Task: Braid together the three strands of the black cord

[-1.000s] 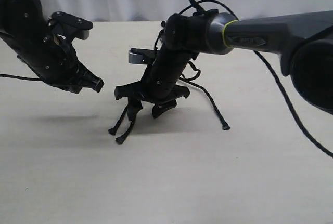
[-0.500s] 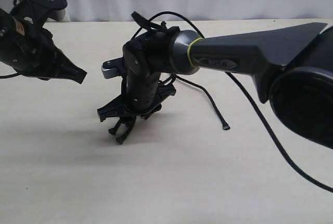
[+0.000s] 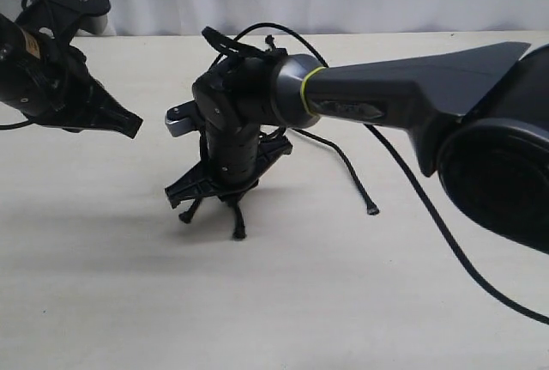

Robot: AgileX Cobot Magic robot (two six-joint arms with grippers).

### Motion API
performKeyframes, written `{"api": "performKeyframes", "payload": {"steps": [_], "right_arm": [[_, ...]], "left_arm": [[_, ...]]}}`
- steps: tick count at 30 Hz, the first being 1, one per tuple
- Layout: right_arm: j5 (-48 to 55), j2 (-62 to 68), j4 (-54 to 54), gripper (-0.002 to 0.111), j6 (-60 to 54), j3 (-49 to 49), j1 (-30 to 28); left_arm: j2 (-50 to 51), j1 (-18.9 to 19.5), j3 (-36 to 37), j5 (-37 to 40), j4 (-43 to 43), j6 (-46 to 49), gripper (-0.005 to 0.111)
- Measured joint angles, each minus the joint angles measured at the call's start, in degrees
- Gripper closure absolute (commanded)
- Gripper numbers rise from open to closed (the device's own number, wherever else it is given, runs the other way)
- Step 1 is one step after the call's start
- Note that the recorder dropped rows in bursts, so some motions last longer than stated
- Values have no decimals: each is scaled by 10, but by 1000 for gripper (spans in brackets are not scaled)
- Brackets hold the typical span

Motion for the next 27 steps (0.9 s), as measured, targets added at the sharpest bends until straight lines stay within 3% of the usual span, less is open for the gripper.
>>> {"api": "performKeyframes", "payload": {"steps": [12,21,23,27], "right_arm": [[75,-34,-64,104,-44,8,-44],[99,-54,-75,104,-90,9,-101],[104,-58,-77,104,-98,9,-111],[107,-59,-79,104,-111,9,-131]], "left_arm": [[0,0,1,-6,-8,0,107],[34,0,30,-117,-93,0,107],[79,-9,34,-149,-114,0,107],[171,-64,34,-227,-169,0,107]]}}
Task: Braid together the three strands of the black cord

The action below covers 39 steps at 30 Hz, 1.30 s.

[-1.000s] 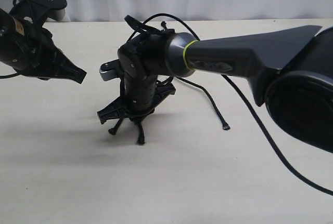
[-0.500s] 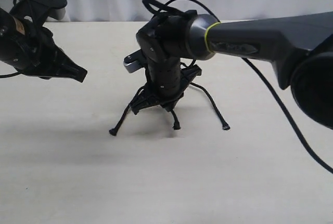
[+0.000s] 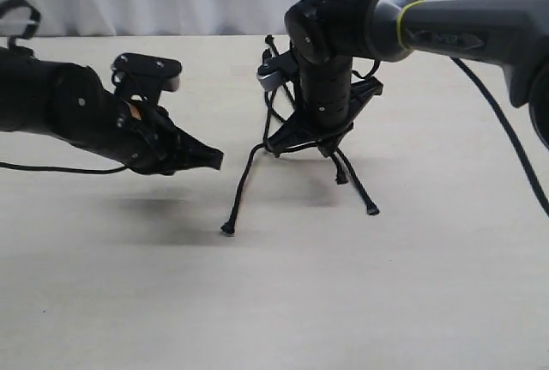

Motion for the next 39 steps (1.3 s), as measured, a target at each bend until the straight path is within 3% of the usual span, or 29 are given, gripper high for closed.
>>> {"api": "performKeyframes", "payload": {"steps": [4,8,27,39], "right_arm": [[8,0,-4,104,-18,0,-21],[21,0,-22,104,-26,0,-29],[-34,2,-98,104,-52,20,-51],[-95,15,-47,104,-60,74,-68]], "left_arm": [[50,-50,0,-49,-26,1,107],[55,-69,0,-75,-34,1,107],[56,-90,0,-90,-69,1,107],[56,-90,0,-89,-69,1,107]]}}
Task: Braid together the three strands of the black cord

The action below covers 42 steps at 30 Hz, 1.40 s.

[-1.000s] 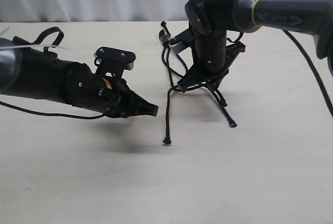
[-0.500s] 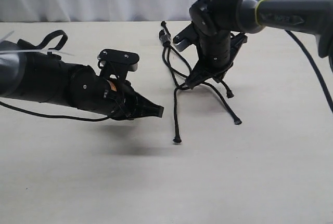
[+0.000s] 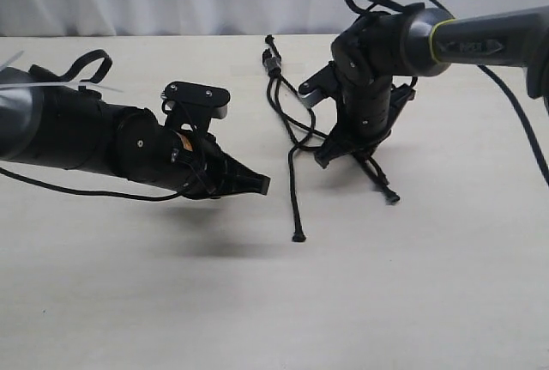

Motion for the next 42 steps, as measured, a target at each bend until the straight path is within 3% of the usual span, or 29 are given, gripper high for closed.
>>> {"api": "performKeyframes", "payload": {"steps": [15,26,34,42], "right_arm": [[56,-4,308,104,-151,2,-3],[64,-38,325,104,-159,5,-2],[2,-34,331,104,-158,74,-3],[-35,-45,450,104,-212,125,-4]], "left_arm": [[0,0,0,2,0,0,107],[0,0,0,3,0,0,107],[1,0,0,3,0,0,107],[37,0,0,11,-24,-1,107]]}}
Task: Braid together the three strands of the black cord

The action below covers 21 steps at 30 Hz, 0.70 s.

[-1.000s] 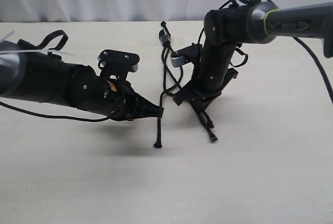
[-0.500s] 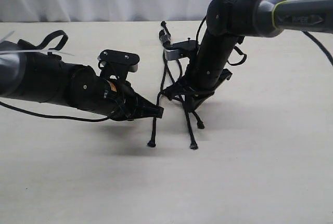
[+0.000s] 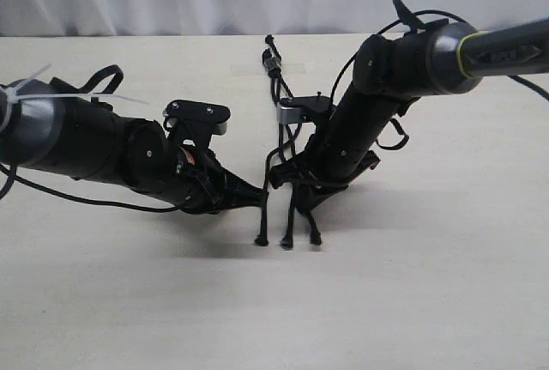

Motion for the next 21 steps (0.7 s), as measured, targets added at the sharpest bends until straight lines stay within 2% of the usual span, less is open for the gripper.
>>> {"api": "performKeyframes", "payload": {"steps": [4,14,16,21], "right_arm": [[-9,0,56,104,-27,13,0],[-14,0,76,102,-34,16,0],[-14,0,77,97,-33,16,0],[-15,-2,85,70,-26,17,0]], "left_arm": [[5,-5,0,5,-9,0,107],[7,-18,-1,21,-24,0,107],[7,-18,-1,22,-25,0,107],[7,-18,-1,25,-31,0,107]]}}
